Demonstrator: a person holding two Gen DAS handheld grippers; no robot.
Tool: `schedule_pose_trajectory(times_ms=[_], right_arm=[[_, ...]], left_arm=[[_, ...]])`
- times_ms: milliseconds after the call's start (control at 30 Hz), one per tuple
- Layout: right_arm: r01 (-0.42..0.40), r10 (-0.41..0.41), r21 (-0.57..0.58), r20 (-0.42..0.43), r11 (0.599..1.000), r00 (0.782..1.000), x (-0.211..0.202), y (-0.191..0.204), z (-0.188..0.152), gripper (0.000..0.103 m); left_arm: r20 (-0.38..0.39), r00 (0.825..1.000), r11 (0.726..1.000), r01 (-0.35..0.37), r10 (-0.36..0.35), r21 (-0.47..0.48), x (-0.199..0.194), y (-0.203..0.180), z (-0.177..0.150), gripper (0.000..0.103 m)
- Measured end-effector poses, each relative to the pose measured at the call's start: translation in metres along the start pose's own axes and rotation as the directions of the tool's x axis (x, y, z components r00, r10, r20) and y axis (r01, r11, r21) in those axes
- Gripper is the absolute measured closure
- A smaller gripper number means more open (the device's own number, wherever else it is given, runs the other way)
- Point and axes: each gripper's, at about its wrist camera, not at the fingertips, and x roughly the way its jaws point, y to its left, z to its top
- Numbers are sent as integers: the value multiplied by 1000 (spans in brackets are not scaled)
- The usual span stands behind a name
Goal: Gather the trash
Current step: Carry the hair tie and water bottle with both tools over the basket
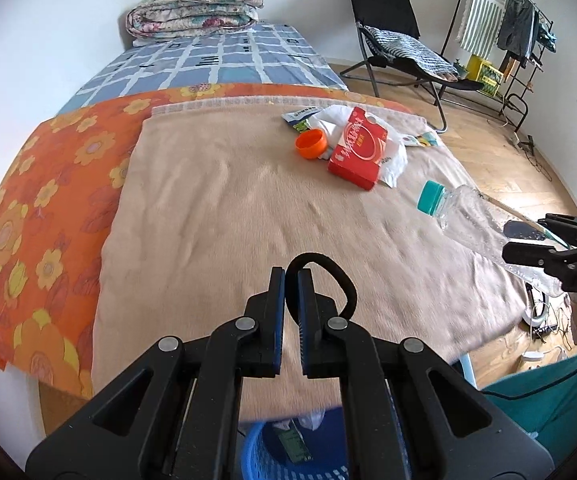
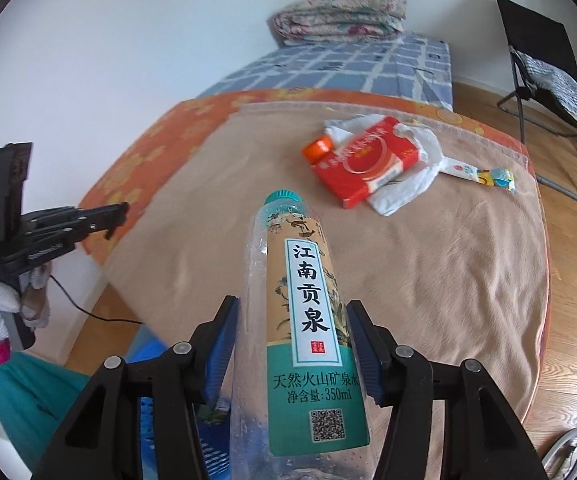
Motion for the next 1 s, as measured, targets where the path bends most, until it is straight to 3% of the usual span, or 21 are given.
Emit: schedule_pose_trajectory(times_ms=[267, 500, 1000], right_arm=[[-54, 55, -50, 35, 997, 998, -24, 44, -39, 47], [-86, 88, -88, 16, 992, 996, -24, 71, -71, 47], [-134, 115, -130, -146, 982, 983, 18, 101, -125, 47]], left_arm=[[24, 999, 999, -25, 24, 29, -38, -8, -47, 99], [26, 1000, 999, -14, 13, 40, -55, -19, -82, 99], [-157, 988, 999, 12, -6, 39, -21, -25, -154, 99]])
